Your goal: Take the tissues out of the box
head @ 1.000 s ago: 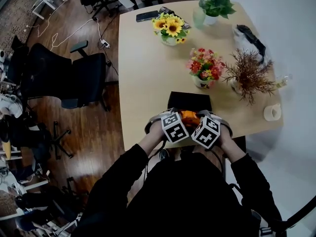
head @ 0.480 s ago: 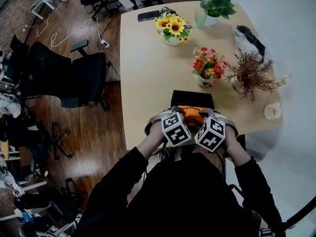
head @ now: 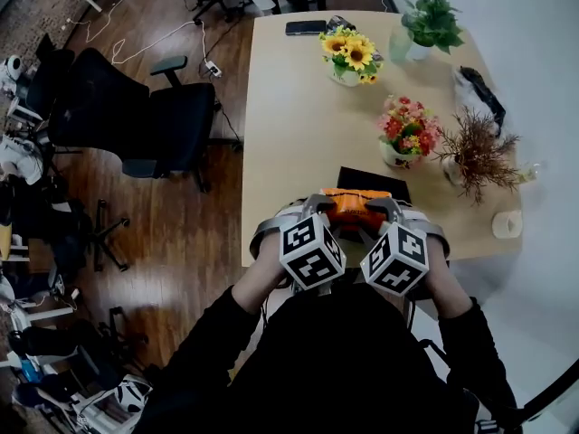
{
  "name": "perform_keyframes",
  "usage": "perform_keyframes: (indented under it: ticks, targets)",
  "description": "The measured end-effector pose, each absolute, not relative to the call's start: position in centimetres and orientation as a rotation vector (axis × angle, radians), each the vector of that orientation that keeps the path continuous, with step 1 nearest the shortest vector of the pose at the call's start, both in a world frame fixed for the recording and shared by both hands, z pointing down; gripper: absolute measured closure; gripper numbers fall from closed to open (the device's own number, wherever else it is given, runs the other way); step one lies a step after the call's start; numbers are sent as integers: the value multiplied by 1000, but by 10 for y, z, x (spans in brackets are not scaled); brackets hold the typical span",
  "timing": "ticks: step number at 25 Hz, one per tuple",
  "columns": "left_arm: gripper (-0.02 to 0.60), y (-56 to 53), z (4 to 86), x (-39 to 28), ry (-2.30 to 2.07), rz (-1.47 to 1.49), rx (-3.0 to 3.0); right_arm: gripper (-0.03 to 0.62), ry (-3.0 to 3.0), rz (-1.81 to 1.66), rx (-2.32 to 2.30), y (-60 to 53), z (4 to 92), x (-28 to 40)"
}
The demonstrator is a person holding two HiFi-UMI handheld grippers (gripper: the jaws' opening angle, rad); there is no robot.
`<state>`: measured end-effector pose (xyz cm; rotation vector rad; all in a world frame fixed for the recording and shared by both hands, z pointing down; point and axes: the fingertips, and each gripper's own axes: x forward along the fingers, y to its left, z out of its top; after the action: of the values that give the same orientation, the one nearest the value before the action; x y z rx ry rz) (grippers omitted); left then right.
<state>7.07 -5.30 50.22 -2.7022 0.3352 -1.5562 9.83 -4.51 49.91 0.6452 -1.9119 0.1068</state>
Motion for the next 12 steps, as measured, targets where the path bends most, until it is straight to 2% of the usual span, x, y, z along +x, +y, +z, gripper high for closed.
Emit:
perform_keyframes:
  ticks: [12]
  targets:
    - [476,-62,485,-16,646,-1609,-2668,456,-1996,-43,462,-61,488,13]
